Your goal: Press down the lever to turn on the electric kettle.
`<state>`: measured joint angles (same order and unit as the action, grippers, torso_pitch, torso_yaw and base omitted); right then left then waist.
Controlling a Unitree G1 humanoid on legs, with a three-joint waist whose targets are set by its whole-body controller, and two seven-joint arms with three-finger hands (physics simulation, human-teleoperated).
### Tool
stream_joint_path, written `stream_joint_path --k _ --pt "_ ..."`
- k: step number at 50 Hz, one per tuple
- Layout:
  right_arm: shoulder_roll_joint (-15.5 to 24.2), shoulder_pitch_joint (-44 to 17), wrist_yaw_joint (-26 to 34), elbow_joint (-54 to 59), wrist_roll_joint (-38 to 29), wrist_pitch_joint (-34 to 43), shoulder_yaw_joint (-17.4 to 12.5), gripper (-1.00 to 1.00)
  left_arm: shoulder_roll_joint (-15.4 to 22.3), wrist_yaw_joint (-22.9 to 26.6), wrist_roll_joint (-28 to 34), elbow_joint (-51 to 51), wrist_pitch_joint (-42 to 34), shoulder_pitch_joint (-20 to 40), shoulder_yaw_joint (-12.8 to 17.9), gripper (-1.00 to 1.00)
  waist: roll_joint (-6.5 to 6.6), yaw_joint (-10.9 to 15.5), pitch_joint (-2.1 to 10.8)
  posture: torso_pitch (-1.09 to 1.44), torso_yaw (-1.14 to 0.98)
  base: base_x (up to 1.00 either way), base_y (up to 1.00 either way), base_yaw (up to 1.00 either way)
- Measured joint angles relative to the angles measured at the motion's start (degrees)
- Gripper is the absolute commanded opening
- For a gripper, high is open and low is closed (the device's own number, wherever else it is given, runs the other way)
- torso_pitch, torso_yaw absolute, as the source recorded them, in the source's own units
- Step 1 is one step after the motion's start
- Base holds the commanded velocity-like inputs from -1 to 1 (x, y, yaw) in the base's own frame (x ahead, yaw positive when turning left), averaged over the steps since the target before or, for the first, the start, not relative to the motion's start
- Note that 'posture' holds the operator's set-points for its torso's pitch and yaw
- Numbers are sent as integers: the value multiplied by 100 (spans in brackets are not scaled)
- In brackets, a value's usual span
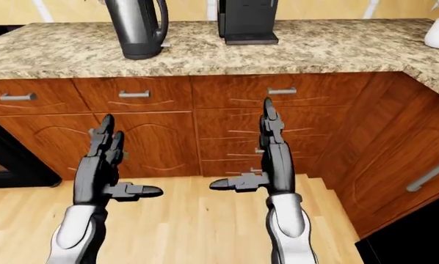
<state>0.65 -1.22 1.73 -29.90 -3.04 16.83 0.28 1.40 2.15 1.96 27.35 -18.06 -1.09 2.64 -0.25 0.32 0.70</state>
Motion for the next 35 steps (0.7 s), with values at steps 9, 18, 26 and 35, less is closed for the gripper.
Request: stream_joint_path --k 9,18,26,35 --pt "15 -41 2 -206 -155 689 13 100 30 79 29 369 -743 13 122 100 -5 -6 -154 0 0 0 0 0" --pt "77 -387 67 -570 -200 917 -149 100 128 163 18 1277 -1419 344 297 100 10 -8 -137 0 0 0 0 0" --pt "177 -541 -7 -835 -199 1213 -413 100 242 214 -69 2093 -2238 578 556 100 14 -11 -174 0 0 0 0 0" --pt "204 -590 -93 -1222 -224 1516 -449 100 353 238 -141 2764 -2876 770 755 100 19 3 -175 0 0 0 0 0"
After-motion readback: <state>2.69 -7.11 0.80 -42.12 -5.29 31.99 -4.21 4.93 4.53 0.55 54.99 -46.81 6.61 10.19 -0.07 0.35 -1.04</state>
